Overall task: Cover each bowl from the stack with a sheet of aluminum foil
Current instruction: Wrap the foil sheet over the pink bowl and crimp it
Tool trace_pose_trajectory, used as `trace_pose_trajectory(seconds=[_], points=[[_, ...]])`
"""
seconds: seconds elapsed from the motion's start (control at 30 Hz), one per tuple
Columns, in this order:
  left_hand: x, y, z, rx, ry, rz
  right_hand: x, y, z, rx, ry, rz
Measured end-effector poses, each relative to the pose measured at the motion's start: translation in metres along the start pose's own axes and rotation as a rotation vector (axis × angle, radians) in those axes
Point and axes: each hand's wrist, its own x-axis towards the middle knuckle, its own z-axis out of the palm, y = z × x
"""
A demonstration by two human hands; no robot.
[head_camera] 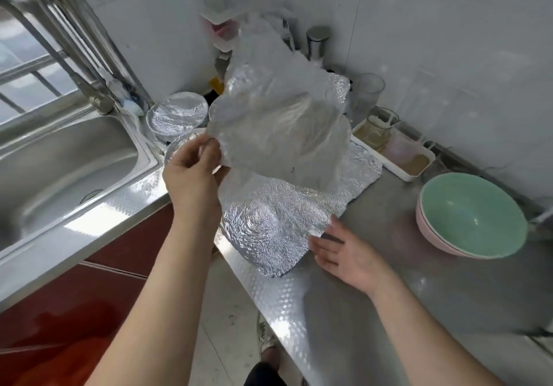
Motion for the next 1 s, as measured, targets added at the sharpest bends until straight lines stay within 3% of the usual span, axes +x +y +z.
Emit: trace_pose_trajectory(seconds=[0.13,0.27,0.33,0.47,0.67,0.77,1.0], points=[[-0.022,-0.018,-0.024,-0.021,0.093,-0.17,-0.006,0.008,0.01,0.244,-0.104,-0.09],[-0.039,-0.053,-0.048,0.026,0.145,-0.264,-0.016,0.003,-0.005,0.168,0.099,-0.215],[-0.044,-0.073,-0.06,0.061,0.139,-0.318,-0.018,0.004,-0.021,0.053,0.253,-0.268],[-0.054,-0.109,-0.08,0.243,0.054,-0.471,-0.02,0.012,-0.053,-0.482,0.522,-0.384],[-0.064,-0.137,-0.091,0.283,-0.074,-0.637,-0.009,0.026,-0.087,-0.857,0.714,-0.406],[-0.064,-0.142,-0.097,0.33,-0.128,-0.662,-0.007,0.026,-0.094,-0.844,0.695,-0.397],[-0.06,-0.156,-0.095,0.566,-0.079,-0.536,-0.008,0.017,-0.1,-0.921,0.596,-0.538]])
